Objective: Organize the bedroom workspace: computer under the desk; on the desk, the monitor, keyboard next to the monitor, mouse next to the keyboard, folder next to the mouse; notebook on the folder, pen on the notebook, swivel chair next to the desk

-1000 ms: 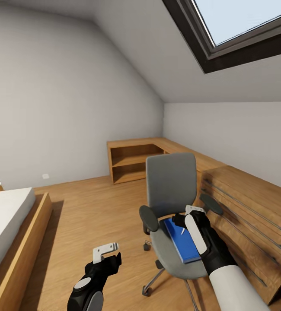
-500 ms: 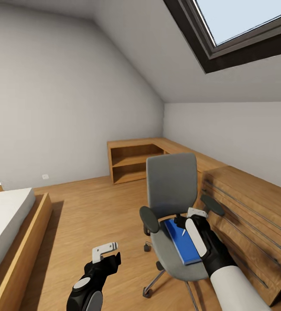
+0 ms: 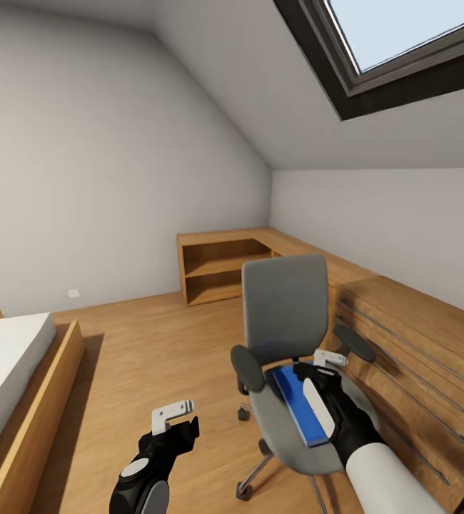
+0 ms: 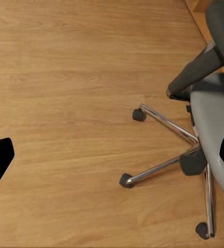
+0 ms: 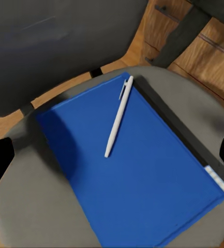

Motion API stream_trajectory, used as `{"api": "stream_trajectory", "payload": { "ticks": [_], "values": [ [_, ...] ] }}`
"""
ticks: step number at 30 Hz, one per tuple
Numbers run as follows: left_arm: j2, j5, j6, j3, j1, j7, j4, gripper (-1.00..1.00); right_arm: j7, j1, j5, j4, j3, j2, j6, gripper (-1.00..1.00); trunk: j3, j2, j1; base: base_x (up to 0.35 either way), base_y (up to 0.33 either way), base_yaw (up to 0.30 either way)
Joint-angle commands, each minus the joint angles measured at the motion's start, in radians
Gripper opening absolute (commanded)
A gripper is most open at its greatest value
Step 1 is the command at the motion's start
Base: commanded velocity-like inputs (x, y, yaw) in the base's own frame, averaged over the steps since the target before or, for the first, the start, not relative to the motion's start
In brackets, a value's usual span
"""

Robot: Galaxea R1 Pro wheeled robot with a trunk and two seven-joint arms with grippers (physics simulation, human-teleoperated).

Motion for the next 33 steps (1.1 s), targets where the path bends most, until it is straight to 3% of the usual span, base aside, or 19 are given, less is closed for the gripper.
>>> {"api": "stream_trajectory", "payload": {
  "ticks": [1, 6, 12, 24, 33],
  "values": [
    [0.000, 0.010, 0.002, -0.002, -0.001, 0.010, -0.001, 1.00, -0.006, -0.001, 0.001, 0.021, 0.004, -0.001, -0.026, 1.00, -0.001, -0.001, 0.000, 0.199, 0.000, 0.000],
    [0.000, 0.010, 0.003, 0.000, -0.001, 0.009, -0.001, 1.00, 0.028, -0.005, 0.018, 0.111, 0.005, -0.002, -0.099, 1.00, -0.001, -0.001, 0.000, 0.091, 0.000, 0.000],
    [0.000, 0.011, 0.002, -0.003, -0.001, 0.008, -0.001, 1.00, 0.069, -0.046, 0.126, 0.317, 0.004, -0.001, -0.224, 1.00, -0.001, -0.001, 0.000, 0.173, 0.000, 0.000],
    [0.000, 0.012, 0.003, -0.005, -0.001, 0.007, -0.001, 1.00, 0.071, -0.072, 0.130, 0.371, 0.000, -0.024, -0.273, 1.00, -0.001, -0.001, 0.000, 0.063, 0.000, 0.000],
    [0.000, 0.014, 0.004, -0.003, -0.001, 0.005, -0.001, 1.00, 0.071, -0.073, 0.128, 0.378, -0.001, -0.025, -0.275, 1.00, -0.001, -0.001, 0.000, 0.123, 0.000, 0.000]
  ]
}}
